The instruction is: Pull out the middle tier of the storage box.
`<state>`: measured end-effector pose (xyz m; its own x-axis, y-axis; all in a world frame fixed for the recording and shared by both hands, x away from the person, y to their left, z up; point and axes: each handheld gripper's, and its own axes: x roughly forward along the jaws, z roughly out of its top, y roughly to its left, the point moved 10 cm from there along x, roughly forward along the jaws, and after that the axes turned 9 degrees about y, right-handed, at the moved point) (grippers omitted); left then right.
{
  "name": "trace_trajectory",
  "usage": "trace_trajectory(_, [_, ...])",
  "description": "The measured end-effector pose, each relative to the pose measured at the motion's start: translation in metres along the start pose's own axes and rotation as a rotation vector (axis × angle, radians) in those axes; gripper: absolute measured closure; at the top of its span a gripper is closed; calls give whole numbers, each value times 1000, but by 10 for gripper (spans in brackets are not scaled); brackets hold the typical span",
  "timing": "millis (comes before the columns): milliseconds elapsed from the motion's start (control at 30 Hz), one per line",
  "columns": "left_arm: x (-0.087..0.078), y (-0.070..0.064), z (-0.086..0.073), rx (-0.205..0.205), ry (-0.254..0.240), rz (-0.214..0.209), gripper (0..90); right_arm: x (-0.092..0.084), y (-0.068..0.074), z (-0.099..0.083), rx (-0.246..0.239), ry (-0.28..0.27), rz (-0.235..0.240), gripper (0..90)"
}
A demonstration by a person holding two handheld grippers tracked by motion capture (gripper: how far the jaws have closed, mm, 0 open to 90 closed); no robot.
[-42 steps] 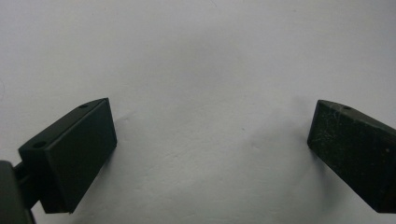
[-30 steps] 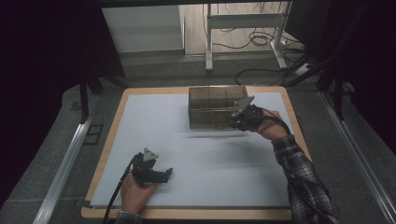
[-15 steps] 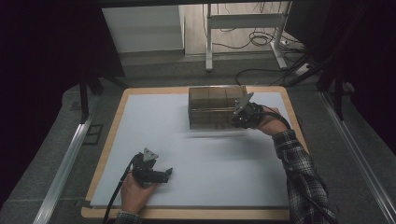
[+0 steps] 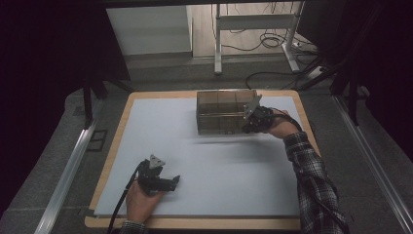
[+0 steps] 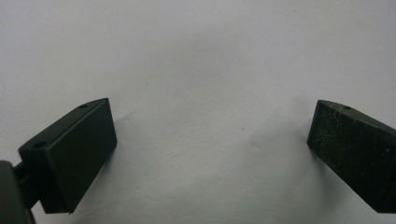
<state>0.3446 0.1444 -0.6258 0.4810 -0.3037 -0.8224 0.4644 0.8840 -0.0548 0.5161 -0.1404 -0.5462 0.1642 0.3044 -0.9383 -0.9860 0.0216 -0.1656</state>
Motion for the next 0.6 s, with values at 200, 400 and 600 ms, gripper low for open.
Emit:
trace_trajectory(200, [0, 0, 0, 0, 0, 0, 8, 0, 4, 2, -27, 11, 33, 863])
trace_trajectory(400, [0, 0, 0, -1, 0, 0, 9, -1, 12, 2, -36, -6, 64, 869])
trace_trajectory(600, [0, 0, 0, 0, 0, 0, 8, -2, 20, 2, -54, -8, 75, 868])
